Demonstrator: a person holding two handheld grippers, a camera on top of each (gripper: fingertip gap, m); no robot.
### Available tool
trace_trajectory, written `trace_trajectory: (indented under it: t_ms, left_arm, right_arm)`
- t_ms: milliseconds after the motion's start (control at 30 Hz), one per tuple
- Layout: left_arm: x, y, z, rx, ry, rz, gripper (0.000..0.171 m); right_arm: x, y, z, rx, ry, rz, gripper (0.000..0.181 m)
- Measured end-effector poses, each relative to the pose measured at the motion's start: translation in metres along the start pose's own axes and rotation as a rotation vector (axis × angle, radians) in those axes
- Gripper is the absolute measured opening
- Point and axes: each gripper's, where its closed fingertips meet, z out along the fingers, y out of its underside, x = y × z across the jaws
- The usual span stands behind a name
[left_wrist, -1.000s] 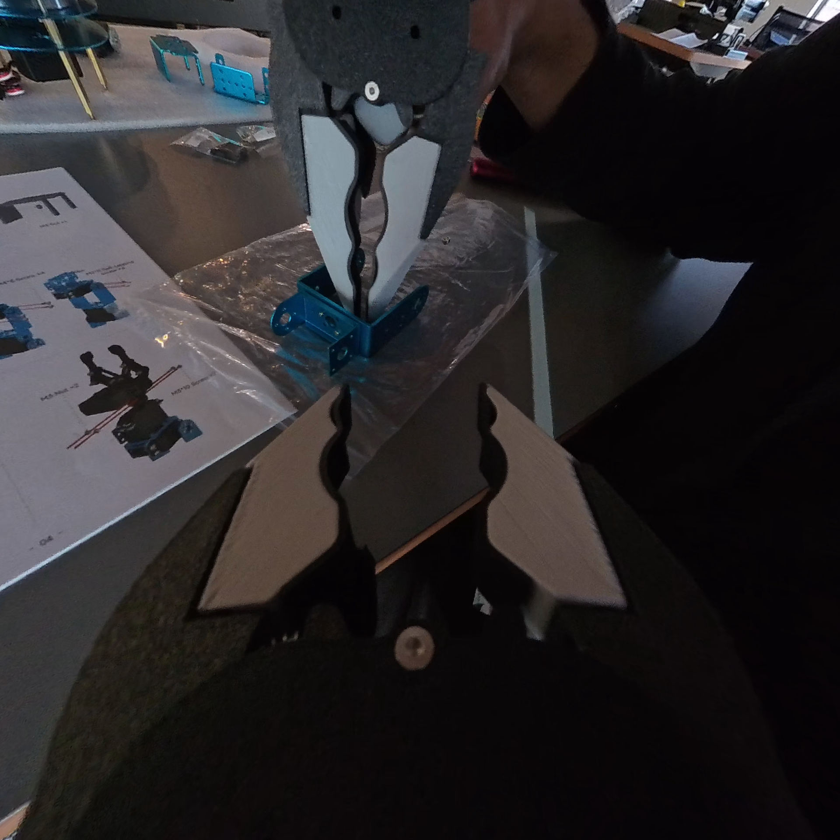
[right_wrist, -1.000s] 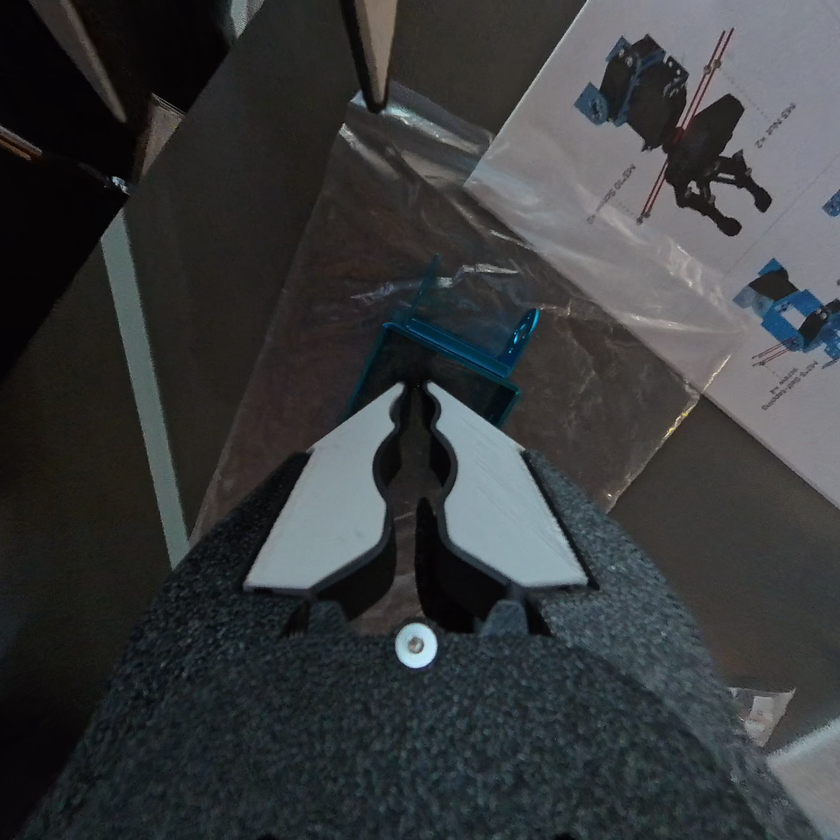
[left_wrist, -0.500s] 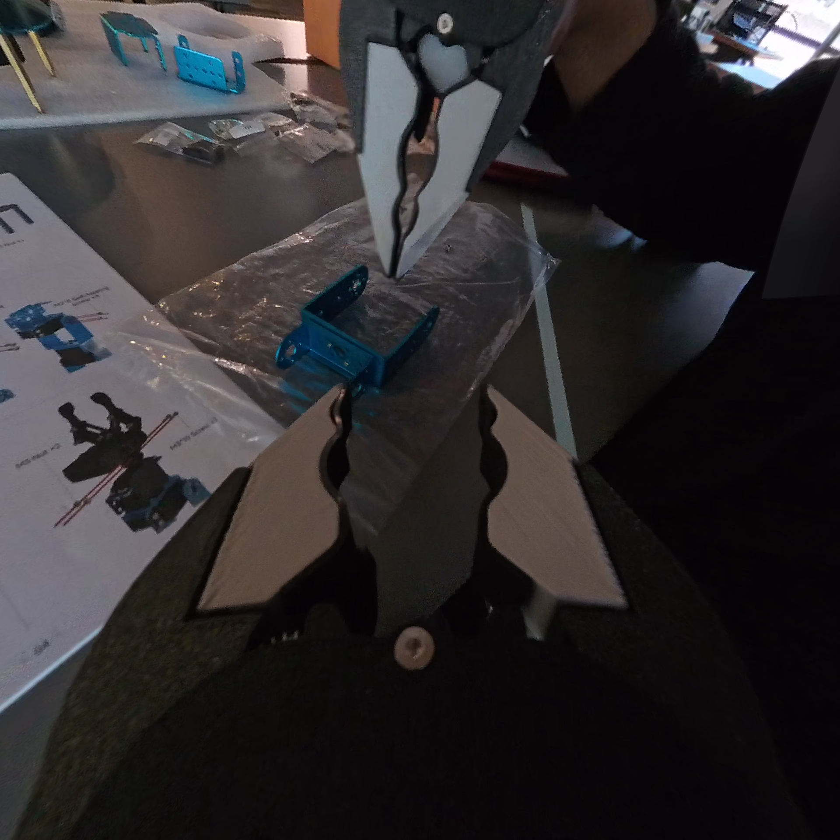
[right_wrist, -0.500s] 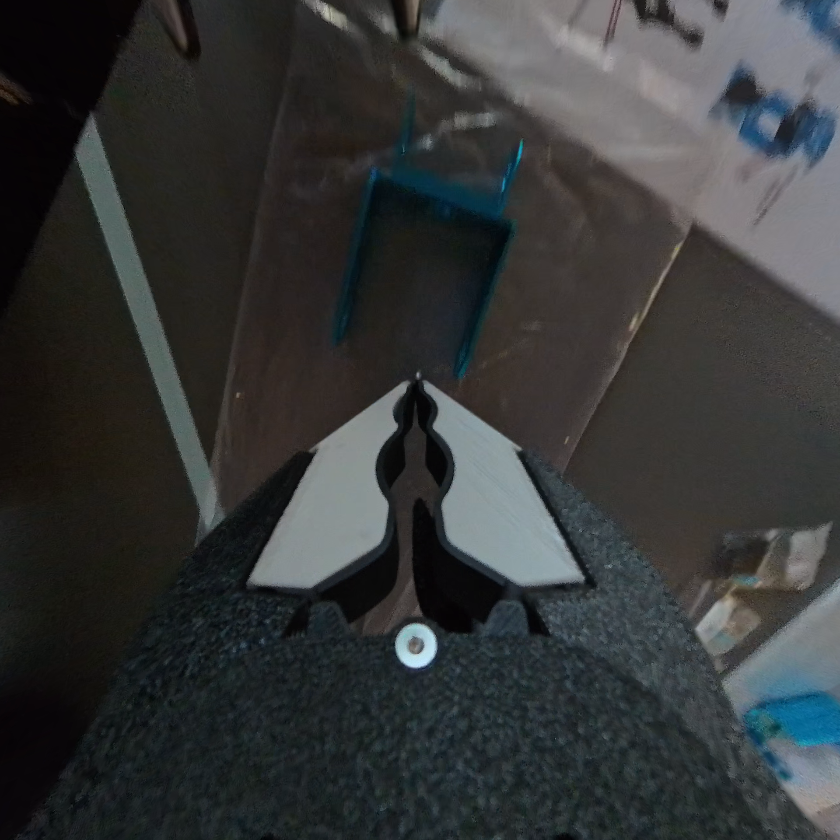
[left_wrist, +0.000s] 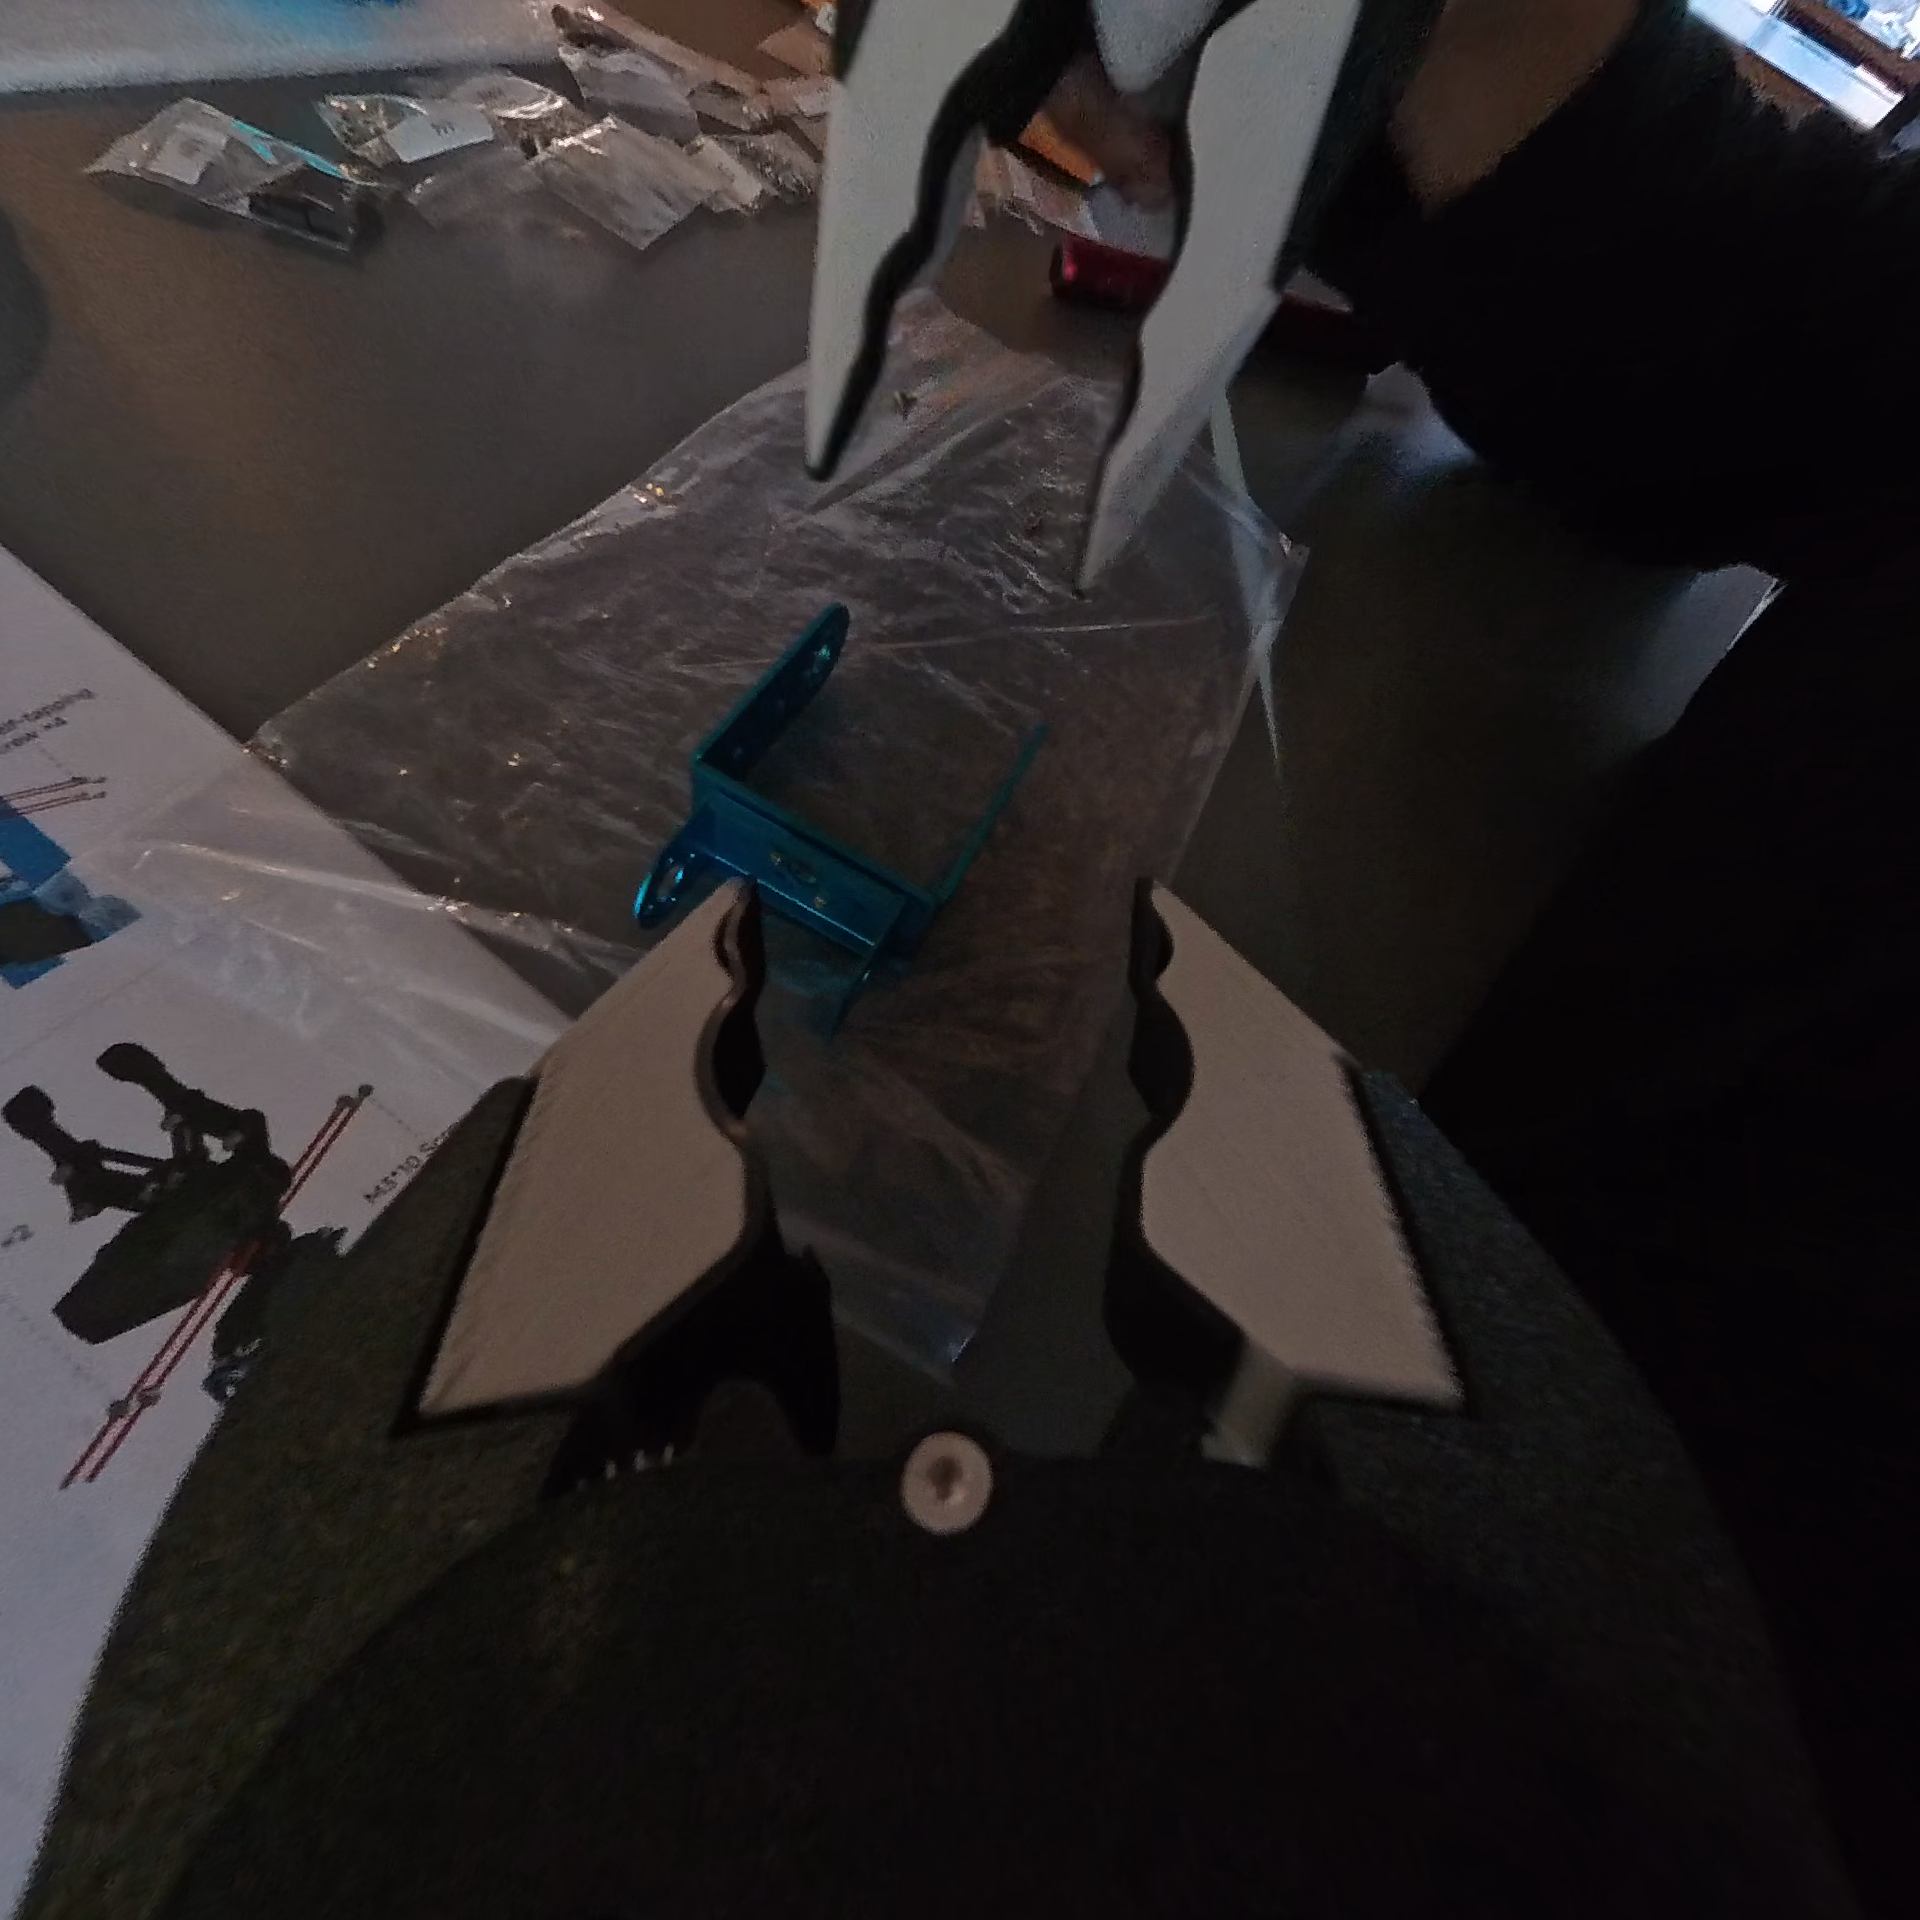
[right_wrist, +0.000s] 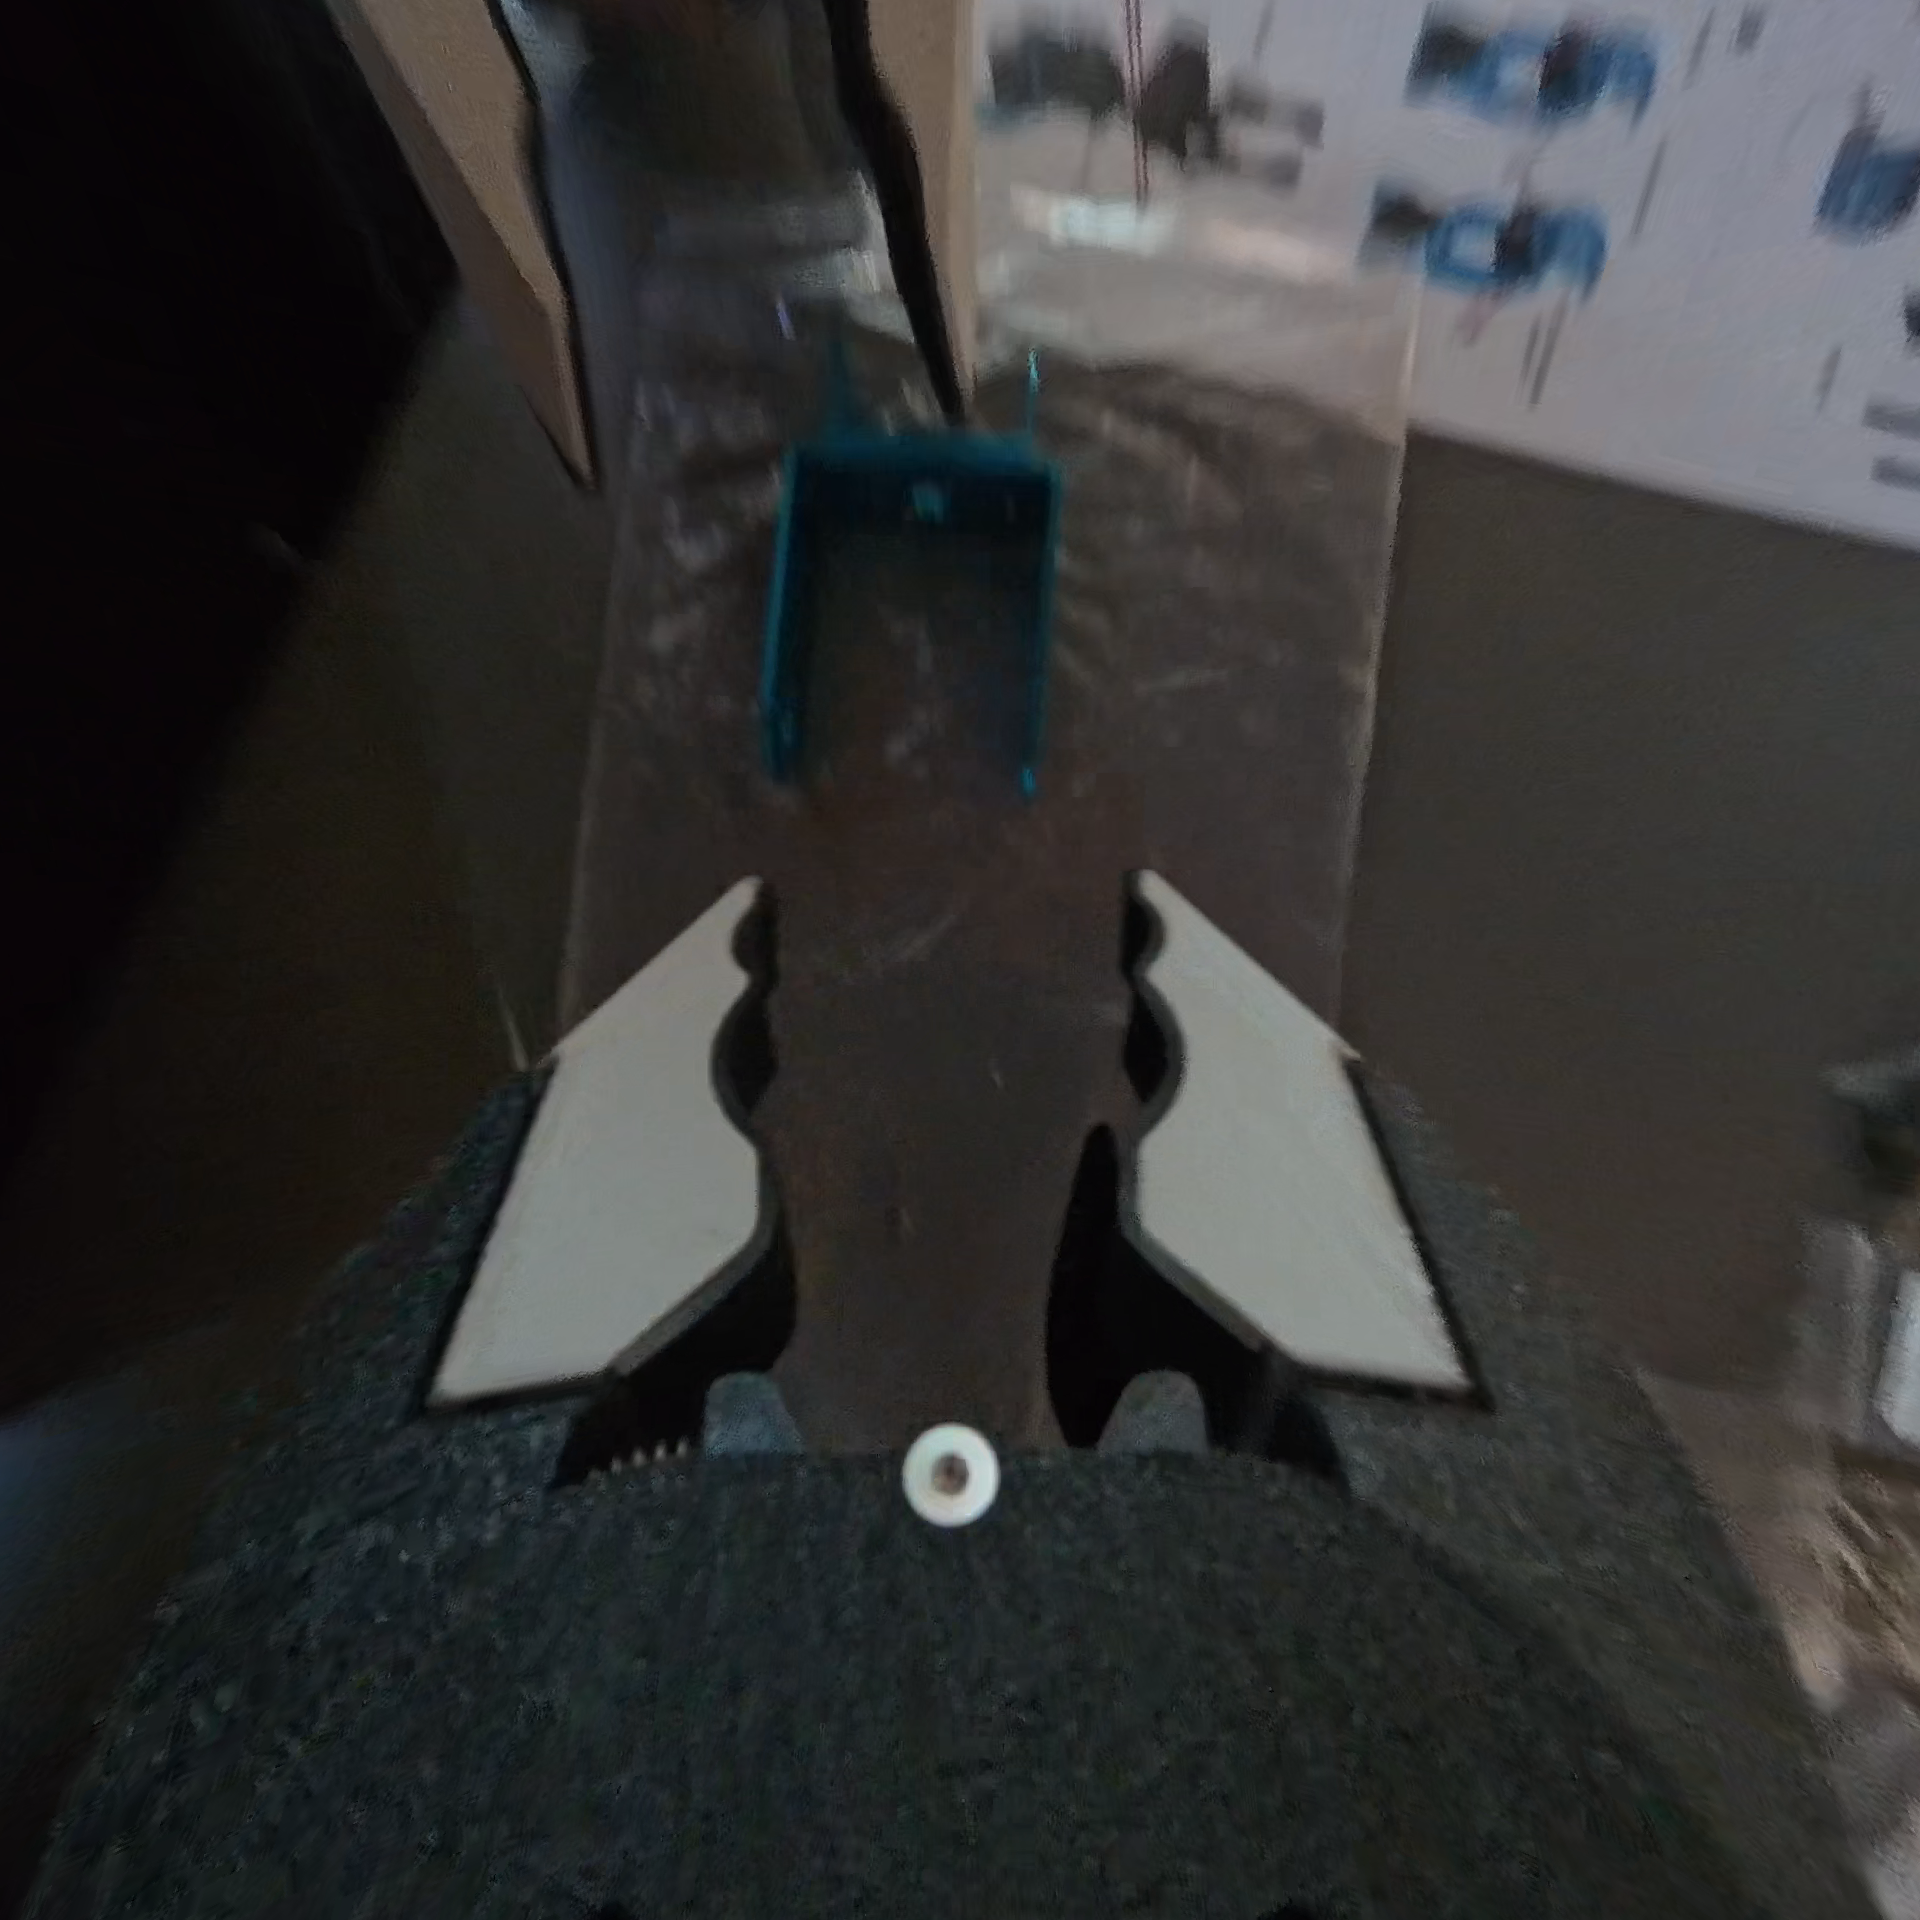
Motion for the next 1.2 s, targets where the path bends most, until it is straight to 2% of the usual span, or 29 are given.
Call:
trace_trajectory:
  t_ms: [67, 167, 467, 533, 1200]
  left_arm:
    - [0.0, 0.0, 0.0, -0.004, 0.011, -0.008, 0.07]
    - [0.003, 0.0, 0.002, -0.01, 0.034, -0.01, 0.07]
    - [0.002, 0.002, 0.008, -0.049, 0.049, -0.024, 0.073]
    - [0.003, 0.002, 0.009, -0.05, 0.053, -0.023, 0.073]
    - [0.004, 0.003, 0.01, -0.051, 0.019, 0.008, 0.072]
  right_arm:
    - [-0.009, -0.019, 0.013, 0.099, -0.061, 0.016, 0.082]
    - [-0.01, -0.02, 0.033, 0.067, -0.026, -0.028, 0.089]
    - [-0.018, -0.026, 0.05, 0.084, -0.035, -0.07, 0.078]
    - [-0.015, -0.026, 0.05, 0.086, -0.018, -0.083, 0.068]
    - [-0.015, -0.025, 0.054, 0.092, -0.047, -0.043, 0.069]
